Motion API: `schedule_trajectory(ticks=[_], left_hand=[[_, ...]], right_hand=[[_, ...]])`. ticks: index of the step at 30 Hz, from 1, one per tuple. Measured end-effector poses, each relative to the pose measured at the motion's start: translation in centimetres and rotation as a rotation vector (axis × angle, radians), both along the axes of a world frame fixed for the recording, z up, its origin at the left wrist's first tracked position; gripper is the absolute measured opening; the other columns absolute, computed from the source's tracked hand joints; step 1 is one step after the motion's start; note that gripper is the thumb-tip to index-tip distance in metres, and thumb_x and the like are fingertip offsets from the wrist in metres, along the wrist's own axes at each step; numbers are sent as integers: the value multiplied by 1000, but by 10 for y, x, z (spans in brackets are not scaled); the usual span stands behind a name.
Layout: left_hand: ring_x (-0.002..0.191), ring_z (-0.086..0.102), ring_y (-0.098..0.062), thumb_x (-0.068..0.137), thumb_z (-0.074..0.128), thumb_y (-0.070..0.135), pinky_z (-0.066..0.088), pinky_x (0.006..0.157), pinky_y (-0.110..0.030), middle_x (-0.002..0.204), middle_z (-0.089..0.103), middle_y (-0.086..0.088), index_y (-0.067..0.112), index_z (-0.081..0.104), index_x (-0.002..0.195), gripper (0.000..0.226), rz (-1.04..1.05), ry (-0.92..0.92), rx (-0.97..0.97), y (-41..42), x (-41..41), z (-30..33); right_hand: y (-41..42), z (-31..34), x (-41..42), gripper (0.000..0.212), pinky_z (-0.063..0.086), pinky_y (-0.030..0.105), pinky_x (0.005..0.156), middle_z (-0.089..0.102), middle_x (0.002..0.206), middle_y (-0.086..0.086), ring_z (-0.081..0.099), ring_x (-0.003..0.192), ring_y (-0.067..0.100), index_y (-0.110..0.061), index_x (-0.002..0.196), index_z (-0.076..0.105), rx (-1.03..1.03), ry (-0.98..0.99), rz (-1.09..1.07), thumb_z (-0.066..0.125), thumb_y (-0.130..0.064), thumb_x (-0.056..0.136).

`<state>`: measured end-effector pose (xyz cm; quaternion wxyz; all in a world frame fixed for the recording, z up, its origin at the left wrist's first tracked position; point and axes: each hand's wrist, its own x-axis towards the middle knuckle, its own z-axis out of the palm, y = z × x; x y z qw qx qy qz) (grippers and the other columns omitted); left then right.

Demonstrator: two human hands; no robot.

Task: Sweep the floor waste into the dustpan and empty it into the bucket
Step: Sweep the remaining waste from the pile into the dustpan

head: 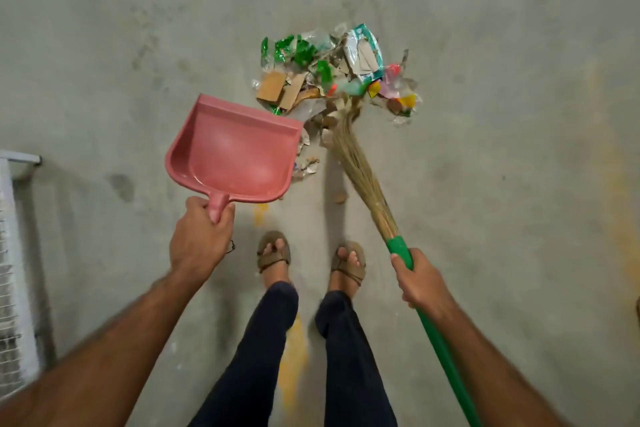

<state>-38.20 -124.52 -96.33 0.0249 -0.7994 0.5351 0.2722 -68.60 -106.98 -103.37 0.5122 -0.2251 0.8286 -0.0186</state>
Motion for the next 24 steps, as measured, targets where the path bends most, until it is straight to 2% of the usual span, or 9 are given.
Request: schedule_trajectory(ticks=[2,5,9,13,16,18,19,22,24], left_hand=[[78,52,-28,95,58,49,41,71,-37,89,60,-6,10,50,106,41,19,7,5,-11,2,-8],[78,53,-29,95,58,49,41,70,-37,90,61,-7,11,50,106,41,54,21,3,-20,9,-11],[77,57,-29,94,58,50,41,68,-37,86,62,-7,12,50,104,40,109,62,-34,-27,18,-14],[77,57,-28,95,58,47,41,70,-37,86,60,-5,11,52,106,38,198,73,-88,-28,34,-19],[78,57,-28,95,59,46,41,71,-37,86,59,-4,11,52,107,38,269,60,-113,-28,49,-24],[81,57,-29,94,59,47,43,74,-38,89,60,-5,11,52,107,39,295,45,-112,-26,59,-30],[81,56,-29,94,59,47,43,74,-38,90,60,-6,11,52,107,39,292,37,-107,-26,64,-32],[78,54,-28,95,59,44,41,73,-36,86,58,-4,10,52,105,37,228,16,-78,-23,75,-44],[76,55,-28,95,59,46,42,71,-36,83,58,-3,11,51,104,37,170,5,-63,-24,79,-50]], right_hand=[[16,21,-6,32,59,40,62,67,81,2,68,67,22,-34,116,48,-32,61,51,44,-59,97],[55,65,-11,32,51,35,57,66,76,-2,66,65,20,-36,122,48,-54,144,114,47,-56,98],[96,106,-3,34,50,38,60,62,71,-3,72,79,34,-34,120,57,-51,263,138,66,-44,89],[106,100,25,32,43,13,44,55,49,-10,69,56,19,-34,111,62,-14,181,180,77,-34,82],[88,72,55,29,47,18,55,63,67,-7,73,79,17,-48,113,47,66,56,353,61,-54,88],[63,39,73,34,49,34,70,70,92,-2,71,94,23,-42,121,43,99,-18,516,48,-60,93],[47,20,82,38,49,36,74,71,104,1,69,100,26,-37,127,41,102,-55,567,44,-59,96],[-8,-40,99,61,51,41,90,65,126,18,64,112,37,-17,149,33,76,-84,553,41,-53,100],[-41,-66,97,64,56,47,91,65,121,20,67,103,40,-15,146,37,106,-52,436,41,-55,96]])
